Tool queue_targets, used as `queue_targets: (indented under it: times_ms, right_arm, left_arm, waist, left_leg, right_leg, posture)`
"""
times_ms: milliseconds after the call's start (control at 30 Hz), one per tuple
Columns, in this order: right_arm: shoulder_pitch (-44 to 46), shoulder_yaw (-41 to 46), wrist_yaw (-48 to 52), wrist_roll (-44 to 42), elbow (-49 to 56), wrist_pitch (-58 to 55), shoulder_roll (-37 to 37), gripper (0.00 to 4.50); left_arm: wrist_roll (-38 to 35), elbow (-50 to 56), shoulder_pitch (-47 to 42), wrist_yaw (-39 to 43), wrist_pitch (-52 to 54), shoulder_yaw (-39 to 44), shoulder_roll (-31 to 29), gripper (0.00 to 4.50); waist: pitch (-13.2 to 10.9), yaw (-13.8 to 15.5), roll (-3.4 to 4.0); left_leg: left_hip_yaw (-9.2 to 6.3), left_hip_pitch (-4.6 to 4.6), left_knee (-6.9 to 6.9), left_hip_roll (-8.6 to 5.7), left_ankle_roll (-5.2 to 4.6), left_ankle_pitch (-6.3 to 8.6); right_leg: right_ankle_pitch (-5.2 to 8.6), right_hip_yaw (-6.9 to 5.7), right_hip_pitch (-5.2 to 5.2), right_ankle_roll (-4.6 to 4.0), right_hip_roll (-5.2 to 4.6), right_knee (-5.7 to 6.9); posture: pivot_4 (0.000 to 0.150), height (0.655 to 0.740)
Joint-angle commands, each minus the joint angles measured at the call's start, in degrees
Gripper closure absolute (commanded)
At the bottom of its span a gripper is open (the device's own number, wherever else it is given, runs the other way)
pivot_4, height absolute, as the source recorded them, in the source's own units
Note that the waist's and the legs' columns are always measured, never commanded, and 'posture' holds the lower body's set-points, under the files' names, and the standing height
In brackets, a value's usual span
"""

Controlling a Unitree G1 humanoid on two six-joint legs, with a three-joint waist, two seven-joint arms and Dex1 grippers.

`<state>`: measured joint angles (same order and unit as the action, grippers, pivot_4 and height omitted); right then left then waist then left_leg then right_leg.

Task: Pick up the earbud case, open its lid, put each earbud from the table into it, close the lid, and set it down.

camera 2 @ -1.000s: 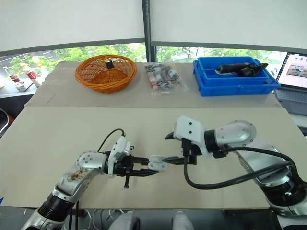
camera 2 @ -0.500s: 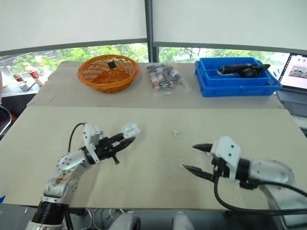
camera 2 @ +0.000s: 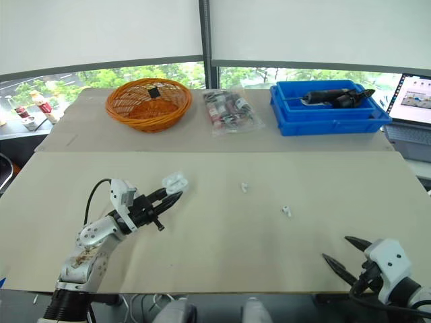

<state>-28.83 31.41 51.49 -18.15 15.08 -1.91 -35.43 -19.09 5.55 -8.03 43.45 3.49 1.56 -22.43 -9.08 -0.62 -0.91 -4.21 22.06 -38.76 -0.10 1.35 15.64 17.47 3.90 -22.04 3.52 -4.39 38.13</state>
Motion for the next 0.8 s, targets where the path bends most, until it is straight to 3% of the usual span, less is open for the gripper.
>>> queue_targets:
  times_ms: [33, 233, 400, 567, 800]
  right_arm:
    - [-0.2, 1.0, -0.8, -0.7, 0.7, 0.9, -0.2, 0.0]
    - [1.9, -5.8, -5.9, -0.9, 13.1, -6.7, 0.5, 0.0]
    - [15.2, -21.0, -19.4, 4.6, 21.7, -18.8, 6.5, 0.0]
    - [30.0, -33.4, -32.9, 14.1, 15.0, -27.2, 16.2, 0.0]
    - [42.7, -35.7, -42.8, 18.3, -0.4, -28.6, 26.3, 0.0]
  left_arm:
    - [0.1, 0.7, -0.5, 0.0, -1.9, 0.6, -0.3, 3.89]
    - [0.3, 1.2, 0.1, -0.6, -1.4, 0.8, -0.5, 3.89]
    - [0.5, 1.4, 0.3, -1.0, -1.1, 0.6, -0.6, 3.89]
    - [0.9, 2.0, 0.6, -1.2, -1.0, 0.2, -0.4, 3.89]
    - [1.1, 2.9, 1.0, -1.4, -0.8, -0.4, -0.5, 3.89]
  waist:
    - [0.0, -0.1, 0.0]
    - [0.0, -0.1, 0.03]
    - [0.1, -0.4, 0.11]
    - [0.1, 0.0, 0.1]
    - [0.1, -0.4, 0.1]
  left_leg:
    - [0.0, 0.0, 0.0, 0.0, 0.0, 0.0]
    - [-0.06, 0.01, 0.0, 0.01, 0.0, 0.0]
    - [-0.27, 0.0, -0.01, 0.0, 0.01, -0.01]
    - [-0.29, 0.11, -0.03, -0.06, 0.09, -0.05]
    - [-0.29, 0.11, -0.01, -0.05, 0.13, -0.07]
  right_leg:
    - [0.0, 0.0, 0.0, 0.0, -0.01, 0.0]
    - [0.0, 0.0, 0.0, 0.0, 0.01, 0.01]
    - [0.0, 0.03, -0.04, 0.0, -0.01, 0.06]
    - [0.0, -0.01, -0.16, 0.0, -0.04, 0.08]
    - [-0.01, -0.01, -0.24, 0.0, -0.02, 0.15]
  posture:
    - [0.15, 0.74]
    - [0.15, 0.74]
    - [0.15, 0.74]
    - [0.15, 0.74]
    - [0.15, 0.74]
